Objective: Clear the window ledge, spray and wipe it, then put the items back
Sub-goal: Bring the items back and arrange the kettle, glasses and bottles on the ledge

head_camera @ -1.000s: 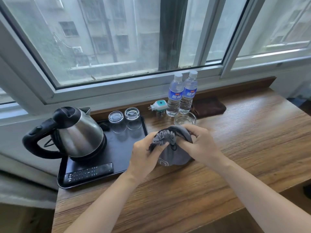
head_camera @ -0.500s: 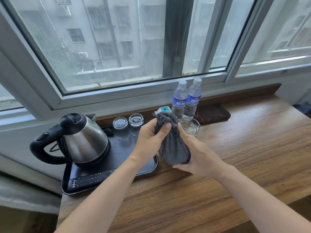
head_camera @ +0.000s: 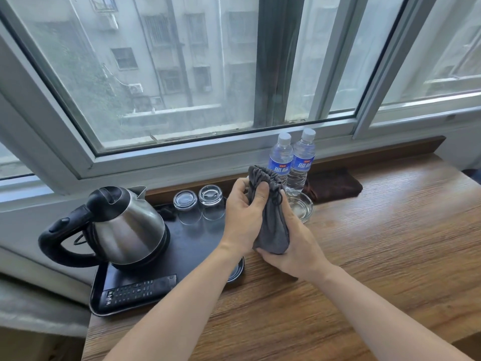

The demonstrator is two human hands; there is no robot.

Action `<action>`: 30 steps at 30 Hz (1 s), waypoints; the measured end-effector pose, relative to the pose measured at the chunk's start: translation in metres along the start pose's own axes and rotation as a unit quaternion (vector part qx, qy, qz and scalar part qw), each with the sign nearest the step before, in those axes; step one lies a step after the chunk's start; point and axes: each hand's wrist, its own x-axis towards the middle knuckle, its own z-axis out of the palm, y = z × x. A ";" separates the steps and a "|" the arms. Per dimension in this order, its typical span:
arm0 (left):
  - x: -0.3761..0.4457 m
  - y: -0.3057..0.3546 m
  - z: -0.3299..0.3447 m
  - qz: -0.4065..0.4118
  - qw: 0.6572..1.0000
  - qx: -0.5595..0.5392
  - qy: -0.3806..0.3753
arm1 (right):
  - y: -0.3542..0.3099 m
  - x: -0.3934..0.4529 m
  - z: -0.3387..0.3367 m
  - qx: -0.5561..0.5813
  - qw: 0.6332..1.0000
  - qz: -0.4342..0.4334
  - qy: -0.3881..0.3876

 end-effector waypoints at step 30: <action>-0.072 -0.018 -0.115 0.103 0.952 0.288 0.009 | -0.053 0.043 0.027 0.105 0.993 0.046 -0.009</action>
